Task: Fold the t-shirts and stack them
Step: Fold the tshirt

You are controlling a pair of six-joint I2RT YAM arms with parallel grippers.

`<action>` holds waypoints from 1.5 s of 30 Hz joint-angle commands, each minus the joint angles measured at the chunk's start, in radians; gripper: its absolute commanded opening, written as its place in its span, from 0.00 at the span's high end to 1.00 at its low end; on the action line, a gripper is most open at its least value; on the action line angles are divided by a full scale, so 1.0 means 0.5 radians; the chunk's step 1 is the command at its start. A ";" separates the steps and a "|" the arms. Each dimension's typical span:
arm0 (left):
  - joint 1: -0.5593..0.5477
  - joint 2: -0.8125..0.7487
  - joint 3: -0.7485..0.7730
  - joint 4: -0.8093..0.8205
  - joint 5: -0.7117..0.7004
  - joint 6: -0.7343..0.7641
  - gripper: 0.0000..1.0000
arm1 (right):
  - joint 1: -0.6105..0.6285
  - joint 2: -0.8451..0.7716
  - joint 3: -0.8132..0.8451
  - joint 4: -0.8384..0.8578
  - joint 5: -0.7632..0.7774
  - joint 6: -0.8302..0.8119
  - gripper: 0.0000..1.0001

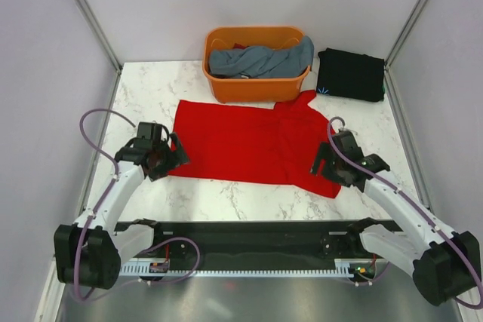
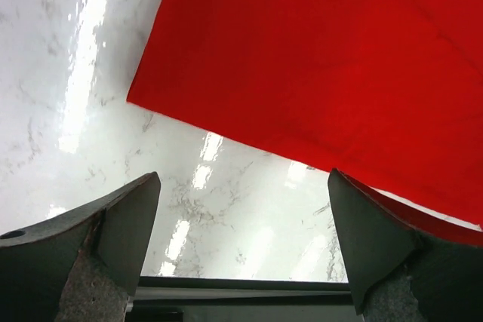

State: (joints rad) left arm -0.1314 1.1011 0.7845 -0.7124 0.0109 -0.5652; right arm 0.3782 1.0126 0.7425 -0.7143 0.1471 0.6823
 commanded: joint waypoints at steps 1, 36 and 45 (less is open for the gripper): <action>0.048 -0.140 -0.203 0.262 0.061 -0.333 0.01 | -0.005 -0.120 -0.218 0.119 -0.141 0.286 0.16; 0.254 0.049 -0.643 0.796 -0.074 -0.677 0.18 | -0.109 -0.022 -0.626 0.211 0.095 0.458 1.00; 0.260 0.194 -0.477 0.888 0.009 -0.564 0.98 | -0.155 0.045 -0.335 0.073 0.215 0.332 1.00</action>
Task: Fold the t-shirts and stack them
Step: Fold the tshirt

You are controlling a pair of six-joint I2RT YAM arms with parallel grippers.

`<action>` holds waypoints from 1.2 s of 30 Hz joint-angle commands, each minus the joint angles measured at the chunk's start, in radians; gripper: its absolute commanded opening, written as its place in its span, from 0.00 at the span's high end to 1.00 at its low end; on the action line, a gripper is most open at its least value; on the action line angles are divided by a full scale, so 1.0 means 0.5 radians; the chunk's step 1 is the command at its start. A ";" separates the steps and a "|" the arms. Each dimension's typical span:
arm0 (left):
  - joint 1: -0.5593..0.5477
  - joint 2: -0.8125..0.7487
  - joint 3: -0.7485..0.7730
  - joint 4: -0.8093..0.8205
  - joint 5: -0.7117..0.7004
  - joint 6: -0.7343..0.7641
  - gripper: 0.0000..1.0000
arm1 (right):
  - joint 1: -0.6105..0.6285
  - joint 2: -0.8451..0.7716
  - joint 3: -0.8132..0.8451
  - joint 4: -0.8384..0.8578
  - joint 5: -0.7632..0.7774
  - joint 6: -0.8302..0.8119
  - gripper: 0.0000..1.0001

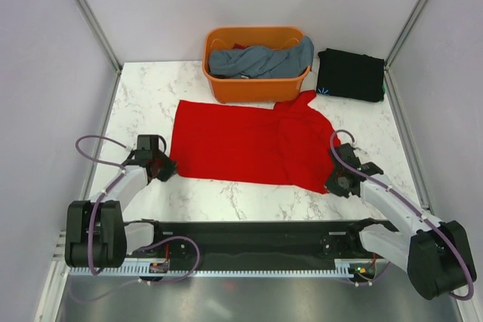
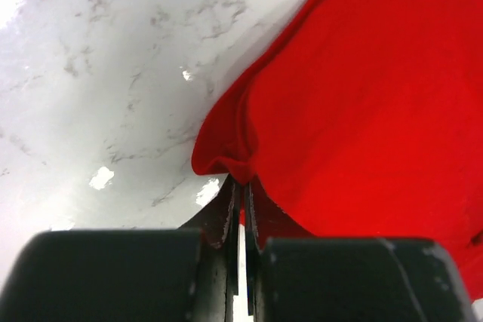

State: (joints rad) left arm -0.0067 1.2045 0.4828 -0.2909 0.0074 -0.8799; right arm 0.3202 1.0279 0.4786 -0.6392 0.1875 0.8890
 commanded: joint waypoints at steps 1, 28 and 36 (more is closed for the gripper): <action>0.010 -0.040 0.227 -0.119 -0.008 0.084 0.98 | -0.054 0.021 0.260 -0.184 0.213 -0.127 1.00; 0.280 -1.415 0.381 -1.372 0.086 -0.075 0.98 | -0.358 -0.657 0.390 -0.703 -0.240 -0.183 0.83; 0.280 -1.657 0.437 -1.664 0.099 -0.069 0.87 | -0.355 -0.905 0.555 -0.933 -0.283 -0.186 0.77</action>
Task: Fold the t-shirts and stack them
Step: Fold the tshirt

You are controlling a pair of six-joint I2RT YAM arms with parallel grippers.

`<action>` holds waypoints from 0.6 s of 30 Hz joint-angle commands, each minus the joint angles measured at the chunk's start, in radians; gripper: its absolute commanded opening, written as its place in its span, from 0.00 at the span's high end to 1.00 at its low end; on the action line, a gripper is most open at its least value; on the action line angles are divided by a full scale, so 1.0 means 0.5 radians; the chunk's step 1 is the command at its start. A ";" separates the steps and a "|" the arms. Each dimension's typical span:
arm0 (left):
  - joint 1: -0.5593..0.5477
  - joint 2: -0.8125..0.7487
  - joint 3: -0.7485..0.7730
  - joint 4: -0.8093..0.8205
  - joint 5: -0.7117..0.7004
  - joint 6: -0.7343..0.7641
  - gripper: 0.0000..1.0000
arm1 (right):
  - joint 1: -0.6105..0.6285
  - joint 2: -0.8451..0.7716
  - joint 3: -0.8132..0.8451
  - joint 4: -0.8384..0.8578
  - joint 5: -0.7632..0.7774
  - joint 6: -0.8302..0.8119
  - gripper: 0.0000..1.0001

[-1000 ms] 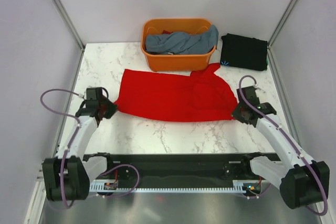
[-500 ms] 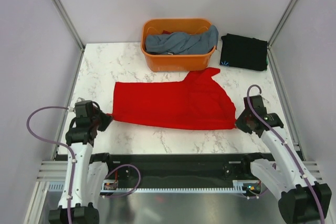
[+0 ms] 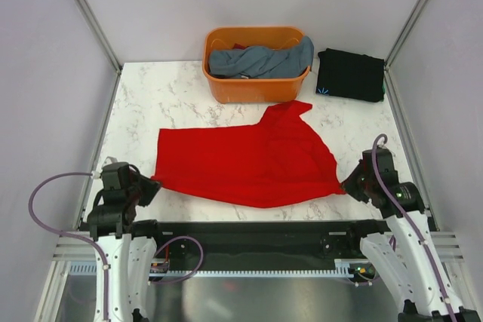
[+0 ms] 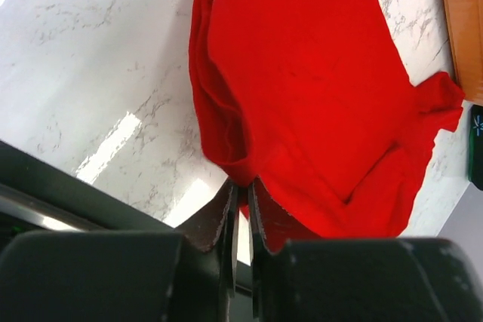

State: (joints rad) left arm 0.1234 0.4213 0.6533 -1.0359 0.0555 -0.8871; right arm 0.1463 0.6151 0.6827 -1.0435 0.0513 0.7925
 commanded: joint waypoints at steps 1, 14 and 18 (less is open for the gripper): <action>0.020 -0.112 0.099 -0.195 0.006 -0.057 0.84 | -0.007 -0.098 0.187 -0.171 -0.011 0.007 0.76; 0.020 0.071 0.534 -0.104 0.008 0.439 0.01 | -0.004 0.133 0.297 0.344 -0.513 -0.204 0.25; -0.020 0.231 0.596 0.022 -0.068 0.605 0.02 | -0.007 0.634 0.429 0.849 -0.465 -0.309 0.25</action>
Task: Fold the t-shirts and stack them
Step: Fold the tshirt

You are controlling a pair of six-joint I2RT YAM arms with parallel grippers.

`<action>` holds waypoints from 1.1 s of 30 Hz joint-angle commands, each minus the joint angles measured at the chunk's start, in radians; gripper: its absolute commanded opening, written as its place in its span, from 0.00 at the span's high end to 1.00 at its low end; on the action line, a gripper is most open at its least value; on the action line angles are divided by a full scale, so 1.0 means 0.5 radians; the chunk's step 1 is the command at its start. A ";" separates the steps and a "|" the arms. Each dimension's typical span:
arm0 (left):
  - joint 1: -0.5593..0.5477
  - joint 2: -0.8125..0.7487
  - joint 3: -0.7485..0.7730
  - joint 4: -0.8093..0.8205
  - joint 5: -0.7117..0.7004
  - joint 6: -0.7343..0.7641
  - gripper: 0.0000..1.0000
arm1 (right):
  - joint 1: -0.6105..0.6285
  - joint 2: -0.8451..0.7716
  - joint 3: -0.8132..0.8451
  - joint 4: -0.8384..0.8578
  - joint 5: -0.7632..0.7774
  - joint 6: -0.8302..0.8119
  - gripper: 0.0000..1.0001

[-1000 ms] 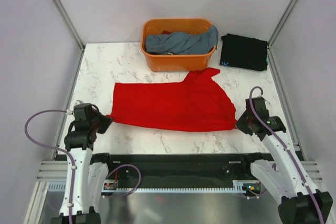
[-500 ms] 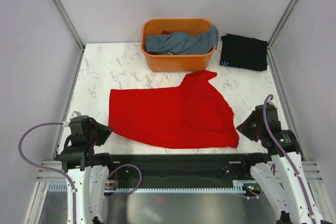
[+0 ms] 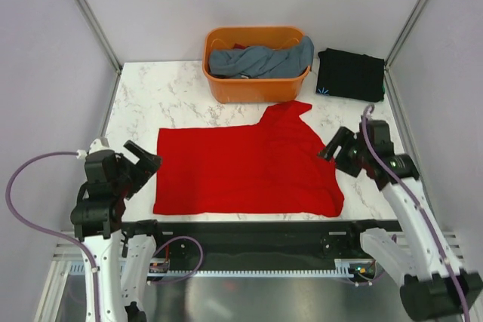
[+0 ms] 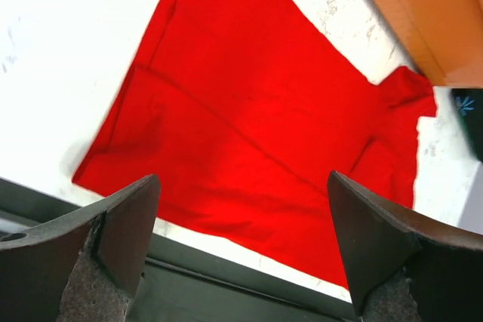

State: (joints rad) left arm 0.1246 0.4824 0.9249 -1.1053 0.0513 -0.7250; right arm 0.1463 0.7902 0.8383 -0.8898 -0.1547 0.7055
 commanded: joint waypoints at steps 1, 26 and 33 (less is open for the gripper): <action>-0.046 0.139 0.043 0.243 -0.072 0.315 0.02 | -0.010 0.400 0.203 0.616 -0.044 -0.150 0.26; -0.142 0.330 -0.270 0.735 0.643 0.566 0.07 | -0.142 2.687 1.367 1.390 0.214 -0.083 0.39; -0.142 0.358 -0.273 0.738 0.649 0.569 0.07 | -0.155 2.724 1.299 1.454 0.211 -0.077 0.40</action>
State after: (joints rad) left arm 0.0563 0.6609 0.7891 -0.7773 0.3439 -0.4820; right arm 0.0742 2.1387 1.5036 -0.1997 -0.0731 0.6758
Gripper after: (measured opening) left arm 0.931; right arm 0.607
